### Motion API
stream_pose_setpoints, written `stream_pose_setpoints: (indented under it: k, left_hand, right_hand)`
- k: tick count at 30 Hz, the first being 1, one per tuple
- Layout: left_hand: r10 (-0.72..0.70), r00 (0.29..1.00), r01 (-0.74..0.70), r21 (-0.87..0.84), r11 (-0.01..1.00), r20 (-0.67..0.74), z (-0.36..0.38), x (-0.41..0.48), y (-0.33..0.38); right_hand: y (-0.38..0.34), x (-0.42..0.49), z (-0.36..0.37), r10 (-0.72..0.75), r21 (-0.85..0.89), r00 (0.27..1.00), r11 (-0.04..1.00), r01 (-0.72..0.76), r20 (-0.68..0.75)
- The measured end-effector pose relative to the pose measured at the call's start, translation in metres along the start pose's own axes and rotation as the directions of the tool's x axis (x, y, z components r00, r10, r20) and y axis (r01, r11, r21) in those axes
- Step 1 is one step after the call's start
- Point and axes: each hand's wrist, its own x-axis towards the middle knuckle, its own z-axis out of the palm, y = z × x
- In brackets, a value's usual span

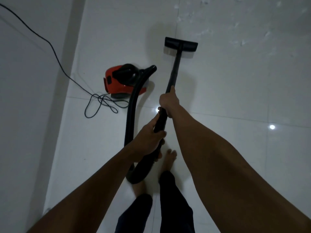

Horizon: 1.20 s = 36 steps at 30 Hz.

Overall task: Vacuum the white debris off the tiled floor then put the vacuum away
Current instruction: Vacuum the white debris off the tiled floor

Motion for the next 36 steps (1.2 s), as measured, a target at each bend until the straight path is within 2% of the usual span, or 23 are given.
stream_pose_setpoints:
  k: [4,9,14,20,24,30,36]
  left_hand:
    - [-0.005,1.000,0.005,0.005,1.000,0.020,0.001,-0.023,-0.030]
    - [0.013,1.000,-0.014,0.002,1.000,0.020,0.008,-0.031,-0.052]
    - [0.023,1.000,-0.023,0.013,1.000,0.020,0.015,-0.013,-0.054]
    - [-0.039,0.999,0.038,0.001,0.999,0.016,0.026,0.025,-0.045]
    - [-0.048,0.999,0.048,-0.023,0.999,-0.002,0.039,0.060,-0.024]
    - [-0.057,0.996,0.055,-0.034,0.998,-0.066,0.052,0.118,0.028]
    - [0.068,0.991,-0.059,0.078,0.995,-0.114,0.061,0.158,0.071]
  right_hand:
    - [0.034,-0.010,0.021,0.029,0.101,1.000,0.994,-0.029,0.003]
    - [0.060,-0.012,0.029,0.058,0.139,0.998,0.989,-0.060,0.020]
    - [0.065,0.004,0.023,0.067,0.165,0.997,0.984,-0.074,0.044]
    - [0.057,0.042,0.007,0.032,0.173,0.996,0.984,-0.045,0.078]
    - [0.046,0.077,-0.014,-0.045,0.204,0.993,0.979,0.023,0.106]
    - [-0.002,0.137,-0.051,0.001,0.153,0.993,0.988,-0.019,0.115]
    - [-0.036,0.174,-0.076,-0.003,0.236,0.991,0.971,-0.029,0.137]
